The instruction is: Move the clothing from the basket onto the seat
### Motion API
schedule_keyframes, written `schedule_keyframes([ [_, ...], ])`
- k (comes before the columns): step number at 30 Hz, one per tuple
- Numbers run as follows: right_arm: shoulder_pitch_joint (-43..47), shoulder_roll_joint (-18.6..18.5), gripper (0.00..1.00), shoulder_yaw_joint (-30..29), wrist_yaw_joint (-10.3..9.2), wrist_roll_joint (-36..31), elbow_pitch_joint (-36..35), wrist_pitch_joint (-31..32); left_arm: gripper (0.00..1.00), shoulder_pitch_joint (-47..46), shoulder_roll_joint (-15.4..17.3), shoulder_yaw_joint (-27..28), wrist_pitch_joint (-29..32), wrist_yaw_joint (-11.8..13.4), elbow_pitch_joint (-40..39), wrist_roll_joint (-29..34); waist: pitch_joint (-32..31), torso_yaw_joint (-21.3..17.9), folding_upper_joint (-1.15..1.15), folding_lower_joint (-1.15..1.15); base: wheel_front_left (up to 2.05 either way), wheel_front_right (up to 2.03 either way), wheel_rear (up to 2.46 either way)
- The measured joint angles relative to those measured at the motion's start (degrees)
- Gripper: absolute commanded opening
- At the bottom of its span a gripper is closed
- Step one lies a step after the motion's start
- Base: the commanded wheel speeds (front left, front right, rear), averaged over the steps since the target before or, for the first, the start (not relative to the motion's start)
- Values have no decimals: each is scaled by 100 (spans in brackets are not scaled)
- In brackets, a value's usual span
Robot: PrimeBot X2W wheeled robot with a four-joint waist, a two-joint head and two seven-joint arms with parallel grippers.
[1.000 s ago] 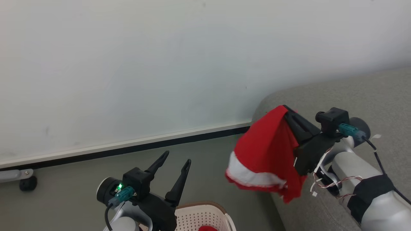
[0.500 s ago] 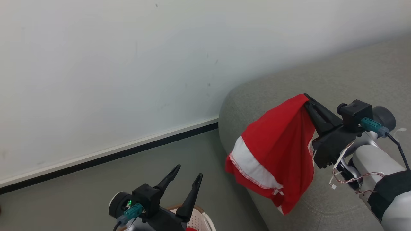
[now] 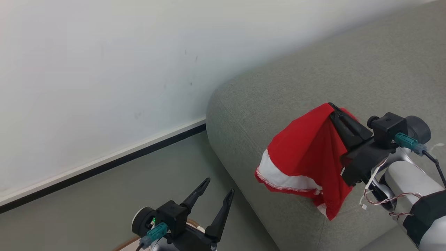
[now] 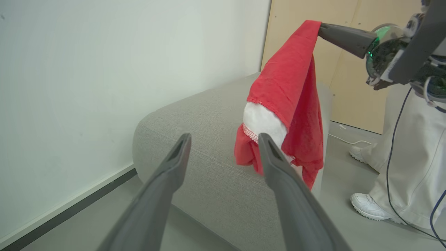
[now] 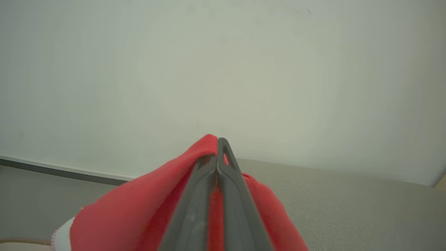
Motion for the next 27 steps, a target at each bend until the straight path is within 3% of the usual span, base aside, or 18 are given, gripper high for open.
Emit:
schedule_keyframes([
  [12, -229, -96, 0, -292, -97, 1, 130, 0, 100, -20, 69, -34, -1, 29, -125, 101, 390, 98, 0, 0, 0, 0, 0],
  [21, -1524, -193, 0, -712, -91, 9, 559, 0, 100, -238, 319, -35, 87, 76, -458, 256, 889, 311, 0, 1, 0, 0, 0],
  [27, -2363, -453, 0, -1067, -148, 33, 943, 3, 100, -472, 460, -27, 160, 76, -744, 454, 1289, 517, 0, 1, 0, 0, 0],
])
